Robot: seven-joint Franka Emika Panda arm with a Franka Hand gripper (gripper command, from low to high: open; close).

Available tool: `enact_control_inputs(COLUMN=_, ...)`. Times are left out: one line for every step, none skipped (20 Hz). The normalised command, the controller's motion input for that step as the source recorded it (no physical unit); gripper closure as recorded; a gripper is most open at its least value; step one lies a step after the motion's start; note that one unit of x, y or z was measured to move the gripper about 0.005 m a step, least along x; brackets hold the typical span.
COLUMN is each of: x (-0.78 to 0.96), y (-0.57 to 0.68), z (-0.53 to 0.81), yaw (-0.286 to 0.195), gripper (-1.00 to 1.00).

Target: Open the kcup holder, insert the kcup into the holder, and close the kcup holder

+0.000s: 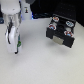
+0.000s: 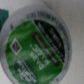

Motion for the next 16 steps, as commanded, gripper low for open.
enact_control_inputs(x=0.0, y=0.0, z=0.0, yaw=0.0, gripper=1.0)
enact_control_inputs(x=0.0, y=0.0, z=0.0, yaw=0.0, gripper=1.0)
enact_control_inputs(x=0.0, y=0.0, z=0.0, yaw=0.0, gripper=1.0)
enact_control_inputs(x=0.0, y=0.0, z=0.0, yaw=0.0, gripper=1.0)
enact_control_inputs(x=0.01, y=0.0, z=0.0, yaw=0.0, gripper=1.0)
enact_control_inputs(x=0.05, y=0.0, z=0.09, yaw=0.0, gripper=1.0)
enact_control_inputs(x=0.07, y=0.01, z=0.46, yaw=0.0, gripper=1.0)
enact_control_inputs(x=0.17, y=0.08, z=0.72, yaw=0.0, gripper=1.0)
enact_control_inputs(x=0.22, y=0.21, z=0.85, yaw=0.0, gripper=1.0)
enact_control_inputs(x=0.24, y=0.22, z=0.9, yaw=0.001, gripper=1.0)
enact_control_inputs(x=0.22, y=0.26, z=0.96, yaw=0.017, gripper=1.0)
enact_control_inputs(x=0.26, y=0.33, z=0.95, yaw=0.032, gripper=1.0)
enact_control_inputs(x=0.26, y=0.37, z=0.95, yaw=0.046, gripper=1.0)
enact_control_inputs(x=0.26, y=0.39, z=0.96, yaw=0.05, gripper=1.0)
enact_control_inputs(x=0.27, y=0.44, z=0.86, yaw=0.06, gripper=1.0)
enact_control_inputs(x=0.24, y=0.47, z=0.87, yaw=0.065, gripper=1.0)
